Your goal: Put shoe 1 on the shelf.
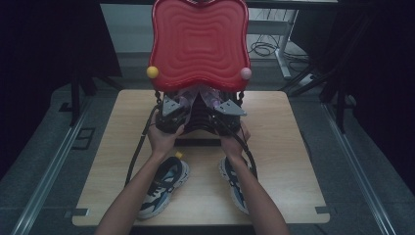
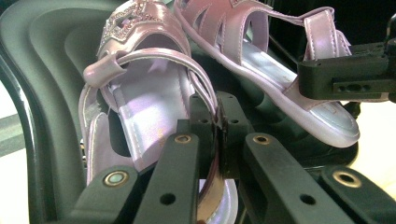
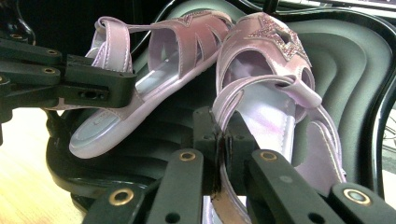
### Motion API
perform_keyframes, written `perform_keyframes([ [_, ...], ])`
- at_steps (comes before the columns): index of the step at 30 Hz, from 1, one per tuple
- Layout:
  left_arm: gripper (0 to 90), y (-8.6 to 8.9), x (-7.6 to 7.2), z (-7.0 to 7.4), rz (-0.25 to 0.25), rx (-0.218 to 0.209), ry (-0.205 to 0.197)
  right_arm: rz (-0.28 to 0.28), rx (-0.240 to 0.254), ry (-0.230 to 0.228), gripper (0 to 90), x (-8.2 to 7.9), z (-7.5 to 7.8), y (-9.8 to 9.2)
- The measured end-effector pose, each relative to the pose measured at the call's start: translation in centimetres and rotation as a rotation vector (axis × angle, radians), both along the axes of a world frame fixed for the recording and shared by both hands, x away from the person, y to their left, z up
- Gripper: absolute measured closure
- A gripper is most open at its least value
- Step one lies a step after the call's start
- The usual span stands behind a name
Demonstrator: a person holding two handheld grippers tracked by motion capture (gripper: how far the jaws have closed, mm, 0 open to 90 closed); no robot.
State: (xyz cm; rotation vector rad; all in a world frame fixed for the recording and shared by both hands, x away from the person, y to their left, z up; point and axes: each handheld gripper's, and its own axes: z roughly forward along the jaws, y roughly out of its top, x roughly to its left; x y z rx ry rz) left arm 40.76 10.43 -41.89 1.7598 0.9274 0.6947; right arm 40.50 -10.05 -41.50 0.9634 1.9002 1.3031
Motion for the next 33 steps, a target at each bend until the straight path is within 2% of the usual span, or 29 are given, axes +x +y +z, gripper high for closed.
perform_keyframes([
  [11,86.8,-0.6,0.6,-0.3,0.003,0.035,-0.014,-0.016,-0.006,-0.007,86.3,0.6,-0.6,0.4],
  [15,86.8,-0.9,0.7,-0.6,0.001,0.053,-0.010,-0.015,-0.037,-0.008,86.2,0.6,-0.8,0.6],
  [17,86.8,-1.0,0.7,-0.7,0.005,0.067,-0.008,-0.012,-0.045,0.005,86.0,0.7,-1.0,0.7],
  [21,86.3,-1.0,0.8,-1.0,0.000,0.067,0.021,-0.004,-0.043,0.032,85.6,0.8,-1.3,0.5],
  [25,84.4,-1.1,0.7,-1.2,-0.006,0.067,0.049,0.000,-0.040,0.039,85.2,0.9,-1.3,0.5],
  [33,84.9,-1.1,0.8,-1.4,-0.011,0.052,0.071,-0.016,-0.069,0.014,85.7,0.9,-1.3,0.9],
])
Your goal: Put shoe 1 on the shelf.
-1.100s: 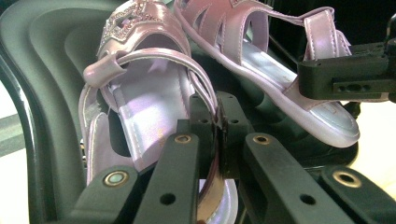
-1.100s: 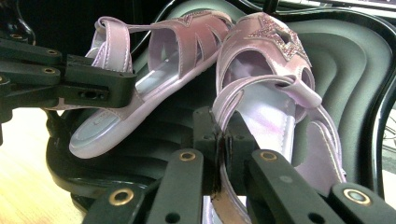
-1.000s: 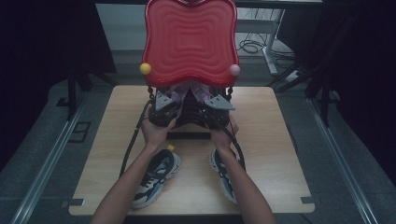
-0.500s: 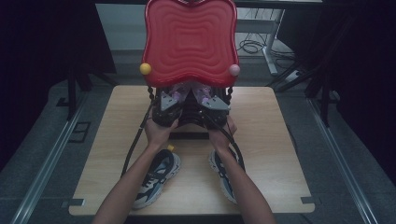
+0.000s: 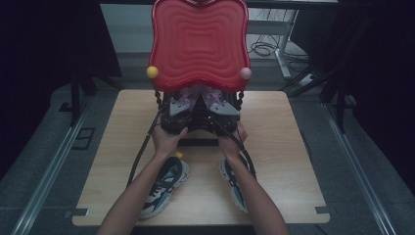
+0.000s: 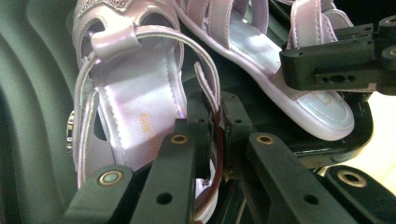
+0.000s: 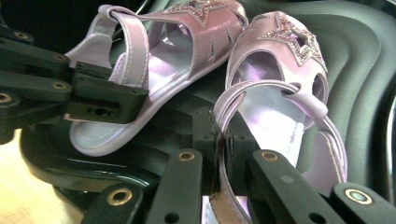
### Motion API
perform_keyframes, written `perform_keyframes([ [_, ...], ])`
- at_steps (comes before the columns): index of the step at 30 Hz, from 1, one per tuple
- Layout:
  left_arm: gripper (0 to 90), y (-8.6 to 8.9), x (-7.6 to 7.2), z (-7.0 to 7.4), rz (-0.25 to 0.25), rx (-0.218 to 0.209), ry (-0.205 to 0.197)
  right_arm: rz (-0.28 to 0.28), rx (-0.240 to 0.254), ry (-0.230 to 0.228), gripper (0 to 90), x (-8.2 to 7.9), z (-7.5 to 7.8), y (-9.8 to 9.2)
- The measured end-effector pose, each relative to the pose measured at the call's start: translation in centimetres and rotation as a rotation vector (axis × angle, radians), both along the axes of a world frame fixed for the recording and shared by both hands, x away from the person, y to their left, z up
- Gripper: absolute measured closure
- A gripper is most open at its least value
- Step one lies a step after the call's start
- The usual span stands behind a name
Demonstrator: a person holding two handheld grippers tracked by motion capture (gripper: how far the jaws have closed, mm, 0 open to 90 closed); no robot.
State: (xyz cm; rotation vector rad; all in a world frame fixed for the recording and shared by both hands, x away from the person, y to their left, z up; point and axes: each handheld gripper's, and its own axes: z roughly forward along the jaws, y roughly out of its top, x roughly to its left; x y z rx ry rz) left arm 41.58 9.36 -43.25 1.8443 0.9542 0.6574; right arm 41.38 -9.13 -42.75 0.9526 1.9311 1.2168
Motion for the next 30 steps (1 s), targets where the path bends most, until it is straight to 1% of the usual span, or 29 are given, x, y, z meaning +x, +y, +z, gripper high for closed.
perform_keyframes([
  [3,85.0,0.0,0.0,0.0,-0.001,-0.001,0.004,-0.011,-0.012,-0.008,85.8,0.1,0.0,0.2],
  [5,84.9,0.0,0.0,0.0,-0.001,-0.006,0.009,-0.020,-0.032,-0.018,85.8,0.2,0.0,0.4],
  [9,83.7,0.0,0.1,-0.1,-0.005,-0.007,0.018,-0.015,-0.040,-0.012,85.7,0.4,-0.4,0.7],
  [10,83.0,0.0,0.1,-0.1,-0.008,-0.008,0.022,-0.019,-0.048,-0.018,85.5,0.3,-0.5,0.7],
  [13,80.7,0.1,0.0,-0.1,-0.019,-0.011,0.033,-0.019,-0.051,-0.016,84.4,0.3,-0.5,0.7],
  [14,79.5,0.1,0.0,0.0,-0.019,-0.014,0.035,-0.018,-0.050,-0.014,83.6,0.4,-0.5,0.7],
  [16,74.1,0.2,-0.1,0.1,-0.023,-0.025,0.043,-0.013,-0.045,-0.005,79.9,0.4,-0.5,0.7],
  [18,68.0,0.4,-0.2,0.2,-0.026,-0.041,0.052,-0.005,-0.044,0.015,71.5,0.4,-0.6,0.7],
  [20,62.6,0.6,-0.3,0.3,-0.029,-0.054,0.053,0.002,-0.046,0.027,66.2,0.4,-0.6,0.7],
  [21,60.1,0.6,-0.3,0.4,-0.030,-0.059,0.053,0.007,-0.037,0.032,64.1,0.4,-0.6,0.7],
  [24,54.2,0.7,-0.5,0.6,-0.034,-0.071,0.056,0.002,-0.012,0.035,61.0,0.1,-0.4,0.6],
  [27,51.3,0.8,-0.7,0.7,-0.039,-0.082,0.057,0.013,0.001,0.027,59.1,-0.1,0.0,0.5],
  [30,50.0,0.9,-1.0,1.0,-0.044,-0.090,0.056,0.019,0.011,0.037,58.3,-0.3,0.2,0.3],
])
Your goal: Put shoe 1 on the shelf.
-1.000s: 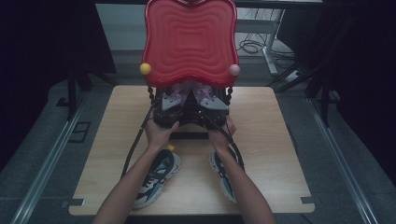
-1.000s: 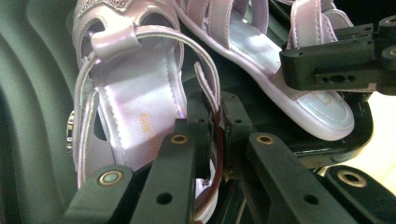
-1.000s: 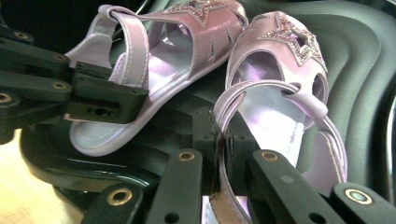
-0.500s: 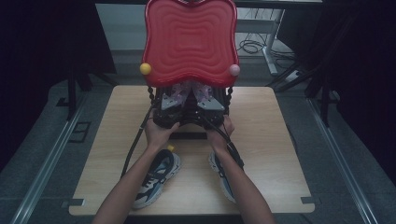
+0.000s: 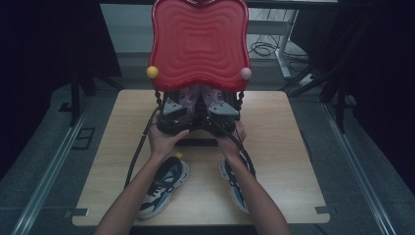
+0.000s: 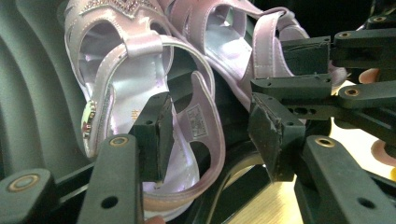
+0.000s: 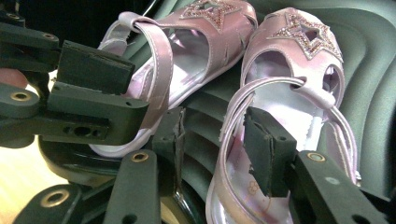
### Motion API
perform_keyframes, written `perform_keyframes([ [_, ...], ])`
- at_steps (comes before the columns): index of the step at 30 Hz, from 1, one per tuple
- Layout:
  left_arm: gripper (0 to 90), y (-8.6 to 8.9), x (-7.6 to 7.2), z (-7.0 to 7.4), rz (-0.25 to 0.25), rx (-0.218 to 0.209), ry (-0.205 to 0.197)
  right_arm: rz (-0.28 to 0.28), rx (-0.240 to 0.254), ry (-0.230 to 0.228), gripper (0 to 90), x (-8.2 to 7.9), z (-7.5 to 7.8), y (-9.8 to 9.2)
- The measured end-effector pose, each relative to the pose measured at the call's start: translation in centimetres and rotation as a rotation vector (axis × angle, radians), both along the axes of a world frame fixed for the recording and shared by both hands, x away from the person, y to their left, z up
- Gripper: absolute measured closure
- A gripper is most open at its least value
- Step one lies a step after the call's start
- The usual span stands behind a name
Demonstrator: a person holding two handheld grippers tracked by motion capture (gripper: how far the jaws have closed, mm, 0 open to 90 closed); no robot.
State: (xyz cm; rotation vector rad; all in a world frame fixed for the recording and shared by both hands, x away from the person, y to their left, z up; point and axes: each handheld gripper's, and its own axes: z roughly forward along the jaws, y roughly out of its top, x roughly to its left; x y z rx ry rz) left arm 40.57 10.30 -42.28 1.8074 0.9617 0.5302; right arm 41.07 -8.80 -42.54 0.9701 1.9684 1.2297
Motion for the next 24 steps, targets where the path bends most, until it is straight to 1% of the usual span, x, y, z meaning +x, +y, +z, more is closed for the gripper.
perform_keyframes([
  [3,49.0,0.2,-0.3,0.2,-0.006,-0.007,0.005,0.010,0.026,0.011,57.9,-0.3,0.3,-0.4],
  [7,48.4,0.4,-1.0,0.5,-0.007,0.010,0.003,0.025,0.047,0.024,57.4,-0.7,0.6,-0.8],
  [11,48.2,0.9,-1.6,0.6,-0.004,-0.004,0.013,0.036,0.058,0.015,57.0,-1.2,1.1,-1.2],
  [15,48.2,1.3,-2.0,0.7,-0.007,-0.011,0.020,0.050,0.084,0.035,57.0,-1.7,1.5,-1.7],
  [17,48.3,1.5,-2.2,0.7,-0.004,-0.014,0.021,0.054,0.091,0.036,57.0,-1.9,1.5,-2.0],
  [18,48.5,1.7,-2.3,0.8,-0.007,-0.016,0.022,0.061,0.092,0.035,57.0,-2.0,1.5,-2.2],
  [21,48.9,2.0,-2.6,0.9,-0.010,-0.026,0.025,0.084,0.105,0.050,57.0,-2.2,1.6,-2.7],
  [24,49.0,2.3,-3.1,1.0,-0.012,-0.026,0.029,0.101,0.110,0.059,57.0,-2.6,1.9,-3.2],
])
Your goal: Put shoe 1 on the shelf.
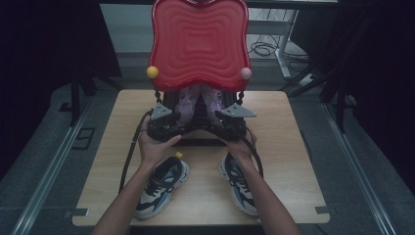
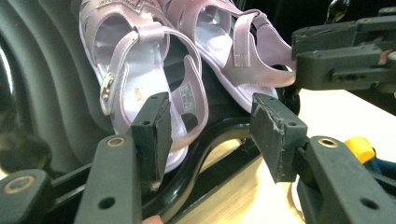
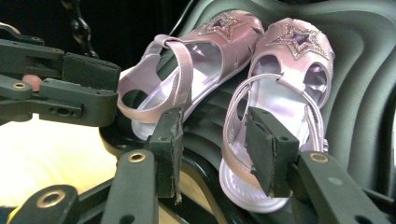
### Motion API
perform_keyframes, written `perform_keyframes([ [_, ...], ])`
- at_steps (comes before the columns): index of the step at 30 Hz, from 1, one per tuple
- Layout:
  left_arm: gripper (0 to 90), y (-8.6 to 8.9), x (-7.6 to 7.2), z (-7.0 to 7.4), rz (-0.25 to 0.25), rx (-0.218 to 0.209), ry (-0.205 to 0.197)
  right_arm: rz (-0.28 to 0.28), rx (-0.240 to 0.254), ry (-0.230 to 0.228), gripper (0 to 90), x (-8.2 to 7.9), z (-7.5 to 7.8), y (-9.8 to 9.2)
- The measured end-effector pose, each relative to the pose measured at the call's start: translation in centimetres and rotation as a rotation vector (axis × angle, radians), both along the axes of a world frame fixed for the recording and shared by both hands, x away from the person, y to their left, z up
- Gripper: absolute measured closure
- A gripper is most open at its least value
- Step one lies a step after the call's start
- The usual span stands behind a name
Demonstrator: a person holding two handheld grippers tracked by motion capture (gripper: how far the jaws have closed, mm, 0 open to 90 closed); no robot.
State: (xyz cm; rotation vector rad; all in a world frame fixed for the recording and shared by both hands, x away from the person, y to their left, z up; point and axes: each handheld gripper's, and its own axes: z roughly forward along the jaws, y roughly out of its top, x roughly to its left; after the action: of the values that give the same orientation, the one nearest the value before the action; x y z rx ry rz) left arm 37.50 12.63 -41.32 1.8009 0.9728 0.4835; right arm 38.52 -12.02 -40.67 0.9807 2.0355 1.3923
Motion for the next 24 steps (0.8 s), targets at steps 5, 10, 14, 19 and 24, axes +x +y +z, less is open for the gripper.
perform_keyframes([
  [5,49.8,0.6,-0.7,-0.1,-0.002,-0.010,0.009,0.029,0.008,0.009,57.0,-0.6,0.1,-1.1],
  [10,53.1,1.1,-1.6,-0.3,-0.013,0.008,0.011,0.069,0.002,0.016,57.0,-1.4,-0.2,-2.0],
  [14,55.2,1.4,-2.3,-0.4,-0.026,0.014,0.023,0.085,-0.004,0.022,57.0,-2.0,-0.4,-2.5],
  [19,55.7,1.8,-3.0,-0.4,-0.034,0.007,0.032,0.098,-0.007,0.017,57.0,-2.7,-0.5,-3.1],
  [24,56.8,2.3,-3.8,-0.7,-0.040,-0.005,0.044,0.108,-0.001,0.012,57.0,-3.5,-0.5,-3.9],
])
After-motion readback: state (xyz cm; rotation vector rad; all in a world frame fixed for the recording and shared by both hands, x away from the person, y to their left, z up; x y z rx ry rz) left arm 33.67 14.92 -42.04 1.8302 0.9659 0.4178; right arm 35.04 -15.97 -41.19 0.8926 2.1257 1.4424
